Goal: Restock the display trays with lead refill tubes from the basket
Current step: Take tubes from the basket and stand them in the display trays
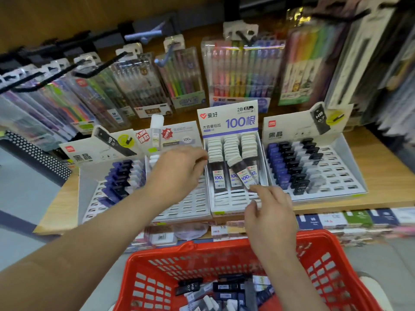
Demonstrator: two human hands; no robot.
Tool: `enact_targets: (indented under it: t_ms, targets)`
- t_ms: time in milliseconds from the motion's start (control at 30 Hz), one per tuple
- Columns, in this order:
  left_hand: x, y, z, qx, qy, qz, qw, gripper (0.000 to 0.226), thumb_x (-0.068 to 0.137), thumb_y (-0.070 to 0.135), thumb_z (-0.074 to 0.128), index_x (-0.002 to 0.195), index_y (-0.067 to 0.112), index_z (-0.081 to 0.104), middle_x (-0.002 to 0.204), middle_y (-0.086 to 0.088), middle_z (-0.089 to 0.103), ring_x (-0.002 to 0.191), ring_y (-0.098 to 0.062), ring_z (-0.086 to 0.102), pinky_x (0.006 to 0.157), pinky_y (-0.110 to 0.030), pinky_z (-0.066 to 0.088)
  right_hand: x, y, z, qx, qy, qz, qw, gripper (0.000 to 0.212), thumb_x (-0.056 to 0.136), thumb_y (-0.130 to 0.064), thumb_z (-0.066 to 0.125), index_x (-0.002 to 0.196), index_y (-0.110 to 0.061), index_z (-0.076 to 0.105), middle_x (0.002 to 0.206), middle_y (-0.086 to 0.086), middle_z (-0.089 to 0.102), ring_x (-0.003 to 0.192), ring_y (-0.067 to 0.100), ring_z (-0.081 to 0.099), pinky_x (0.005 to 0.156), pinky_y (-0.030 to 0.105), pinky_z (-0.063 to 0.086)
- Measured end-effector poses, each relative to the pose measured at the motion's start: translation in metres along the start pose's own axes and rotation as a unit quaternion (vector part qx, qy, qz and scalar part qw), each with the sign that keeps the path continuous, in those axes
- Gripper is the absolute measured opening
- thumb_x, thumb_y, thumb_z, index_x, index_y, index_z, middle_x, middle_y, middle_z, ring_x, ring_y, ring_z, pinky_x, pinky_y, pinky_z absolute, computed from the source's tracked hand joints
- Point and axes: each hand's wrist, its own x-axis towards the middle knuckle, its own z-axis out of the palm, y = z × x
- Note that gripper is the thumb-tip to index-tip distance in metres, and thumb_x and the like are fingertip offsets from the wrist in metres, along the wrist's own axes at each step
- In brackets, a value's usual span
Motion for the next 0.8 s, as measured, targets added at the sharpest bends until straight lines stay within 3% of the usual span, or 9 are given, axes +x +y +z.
enact_targets:
  t_ms: [167, 333, 467, 600, 800]
  targets:
    - [0.017, 0.046, 0.037, 0.003, -0.06, 0.011, 0.998, 0.035, 0.092, 0.034, 0.058, 0.122, 0.017, 0.058, 0.116, -0.004, 0.059, 0.11, -0.025, 0.052, 0.088, -0.037, 0.046, -0.002, 0.026, -0.011, -0.023, -0.053, 0.09, 0.994, 0.033, 0.095, -0.018, 0.053, 0.126, -0.016, 0.065, 0.099, 0.003, 0.058, 0.096, 0.023, 0.055, 0.07, 0.032, 0.047]
    - [0.026, 0.056, 0.051, -0.031, 0.003, -0.052, 0.998, 0.027, 0.086, 0.022, 0.067, 0.112, 0.015, 0.064, 0.106, -0.003, 0.058, 0.103, -0.022, 0.052, 0.083, -0.028, 0.039, -0.004, 0.026, -0.012, 0.007, -0.112, 0.092, 0.989, 0.038, 0.099, -0.023, 0.047, 0.136, -0.023, 0.057, 0.12, 0.004, 0.061, 0.104, 0.021, 0.06, 0.083, 0.031, 0.05]
    - [0.028, 0.059, 0.052, -0.044, 0.012, -0.1, 0.994, 0.035, 0.083, 0.019, 0.071, 0.116, 0.018, 0.061, 0.108, -0.002, 0.058, 0.1, -0.02, 0.052, 0.083, -0.029, 0.042, -0.003, 0.027, -0.012, 0.0, -0.13, 0.093, 0.987, 0.043, 0.1, -0.025, 0.046, 0.143, -0.026, 0.05, 0.129, 0.003, 0.059, 0.117, 0.019, 0.055, 0.095, 0.028, 0.047]
    - [0.038, 0.059, 0.052, -0.067, 0.02, -0.125, 0.99, 0.014, 0.082, 0.016, 0.071, 0.095, 0.015, 0.068, 0.094, -0.001, 0.059, 0.093, -0.019, 0.052, 0.079, -0.028, 0.041, -0.002, 0.029, -0.011, -0.012, -0.152, 0.094, 0.984, 0.048, 0.099, -0.025, 0.047, 0.146, -0.027, 0.045, 0.135, 0.004, 0.054, 0.126, 0.02, 0.05, 0.101, 0.03, 0.045]
    - [0.038, 0.062, 0.044, -0.095, -0.017, -0.122, 0.988, 0.014, 0.081, 0.019, 0.072, 0.093, 0.021, 0.064, 0.087, 0.007, 0.06, 0.084, -0.014, 0.055, 0.077, -0.029, 0.047, -0.002, 0.027, -0.01, -0.013, -0.141, 0.091, 0.986, 0.049, 0.096, -0.021, 0.05, 0.145, -0.025, 0.048, 0.124, 0.004, 0.058, 0.113, 0.02, 0.055, 0.094, 0.029, 0.047]
